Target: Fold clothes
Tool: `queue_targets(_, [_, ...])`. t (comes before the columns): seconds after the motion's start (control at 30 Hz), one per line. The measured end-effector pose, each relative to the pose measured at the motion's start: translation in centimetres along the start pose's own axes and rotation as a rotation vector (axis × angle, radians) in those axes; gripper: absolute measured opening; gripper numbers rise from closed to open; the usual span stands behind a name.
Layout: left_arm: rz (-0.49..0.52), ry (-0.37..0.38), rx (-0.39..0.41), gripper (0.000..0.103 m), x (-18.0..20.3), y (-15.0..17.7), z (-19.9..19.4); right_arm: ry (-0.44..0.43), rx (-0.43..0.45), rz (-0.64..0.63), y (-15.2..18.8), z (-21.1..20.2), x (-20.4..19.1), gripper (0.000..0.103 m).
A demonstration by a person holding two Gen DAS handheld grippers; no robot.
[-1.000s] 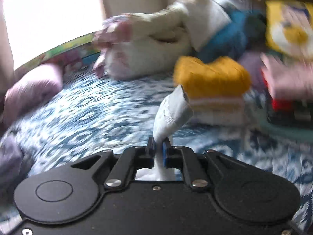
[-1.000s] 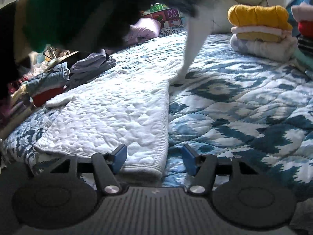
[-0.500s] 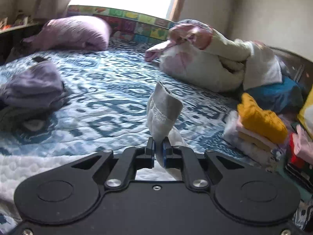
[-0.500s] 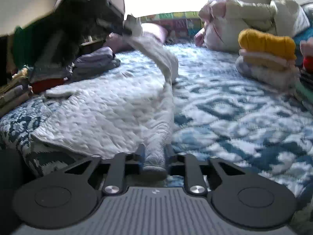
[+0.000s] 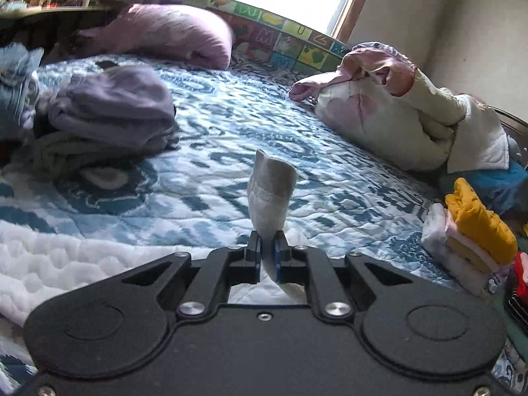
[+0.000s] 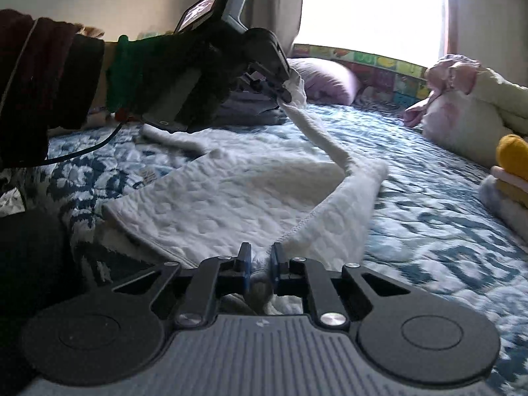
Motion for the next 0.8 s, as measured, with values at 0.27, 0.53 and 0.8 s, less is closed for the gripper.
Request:
queue_targets(0.27, [-0.049,0.018,-0.01,0.007,-2.6,1.2,1.8,-0.049,-0.032,0.036,-0.9,2.8,-0.4,0.013])
queue_targets(0.53, [-0.099,0.018,-0.029,0.007,-5.0,2.9,2.5,-0.107,-0.109,0.057,-0.2,1.7,-0.1,0.013])
queue_targets(0.8, [-0.005,-0.077,0.029,0.042,-4.1,3.8,-1.5,-0.179,-0.023,-0.008,0.1,-1.1,-1.8,0.045])
Point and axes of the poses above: each gripper's, at about its wrist camera, not at the fingertips, and z roughly the way its jaws point, x to its right, y to its underside, the point moved 3 cm from there along z, roughly the way its jaws point, and after that the axes turned 10 degrees about -y, right-handed, at the moved point
